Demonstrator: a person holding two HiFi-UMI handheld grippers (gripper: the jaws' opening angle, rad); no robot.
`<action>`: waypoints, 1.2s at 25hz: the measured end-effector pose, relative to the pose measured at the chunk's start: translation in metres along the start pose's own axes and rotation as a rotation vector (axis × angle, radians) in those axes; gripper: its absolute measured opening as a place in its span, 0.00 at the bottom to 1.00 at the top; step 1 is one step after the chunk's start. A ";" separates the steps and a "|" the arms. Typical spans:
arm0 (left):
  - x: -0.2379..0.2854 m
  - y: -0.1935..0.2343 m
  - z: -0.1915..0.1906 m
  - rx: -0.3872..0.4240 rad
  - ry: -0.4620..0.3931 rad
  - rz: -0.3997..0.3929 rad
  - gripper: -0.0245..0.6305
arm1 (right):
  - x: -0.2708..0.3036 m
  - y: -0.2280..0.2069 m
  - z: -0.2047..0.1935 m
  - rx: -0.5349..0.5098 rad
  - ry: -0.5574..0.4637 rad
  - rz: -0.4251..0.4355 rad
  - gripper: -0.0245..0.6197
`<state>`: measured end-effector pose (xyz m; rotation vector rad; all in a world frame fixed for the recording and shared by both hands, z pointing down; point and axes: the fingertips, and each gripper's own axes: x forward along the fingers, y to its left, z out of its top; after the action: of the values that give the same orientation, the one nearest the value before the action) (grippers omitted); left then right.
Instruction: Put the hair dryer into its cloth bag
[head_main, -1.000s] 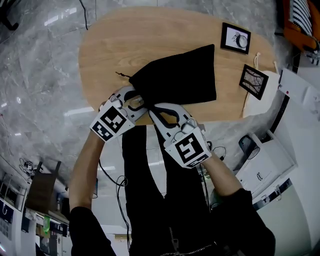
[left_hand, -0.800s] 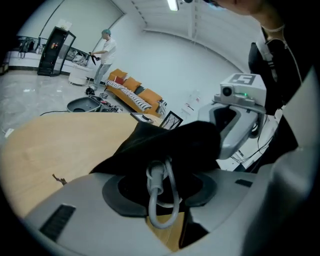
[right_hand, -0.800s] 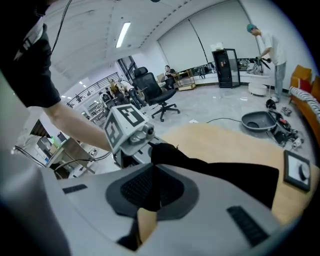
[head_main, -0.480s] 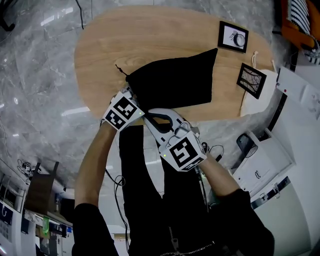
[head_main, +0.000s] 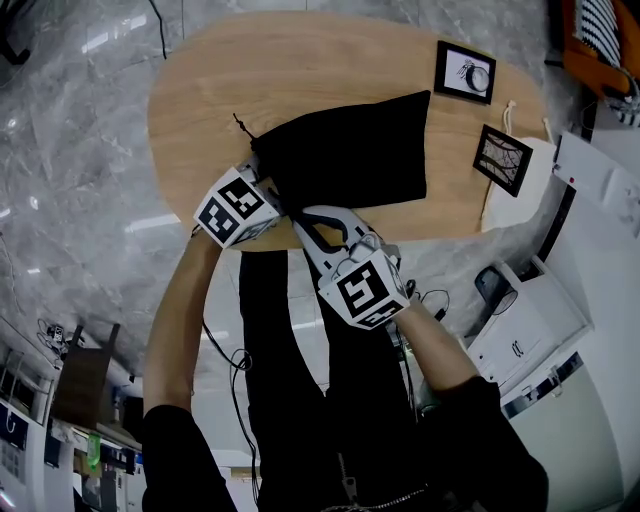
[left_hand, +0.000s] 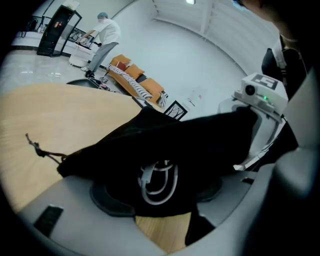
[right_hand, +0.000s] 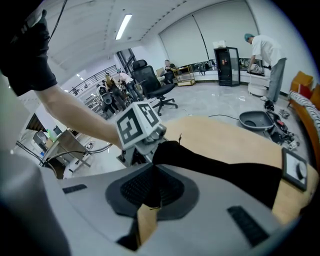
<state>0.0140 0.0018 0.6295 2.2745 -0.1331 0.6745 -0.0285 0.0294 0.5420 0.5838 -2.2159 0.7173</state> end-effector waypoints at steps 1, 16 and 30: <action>-0.008 0.000 -0.003 -0.007 0.009 -0.003 0.47 | 0.003 0.001 -0.001 0.003 0.006 0.002 0.07; -0.111 -0.001 -0.054 -0.136 -0.020 0.207 0.47 | 0.063 0.015 -0.033 0.085 0.212 -0.072 0.35; -0.151 -0.091 0.040 -0.152 -0.236 0.508 0.06 | -0.085 -0.004 0.062 0.250 -0.178 -0.191 0.05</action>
<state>-0.0715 0.0232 0.4718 2.1748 -0.8676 0.6180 -0.0029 0.0029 0.4432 1.0045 -2.2062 0.8770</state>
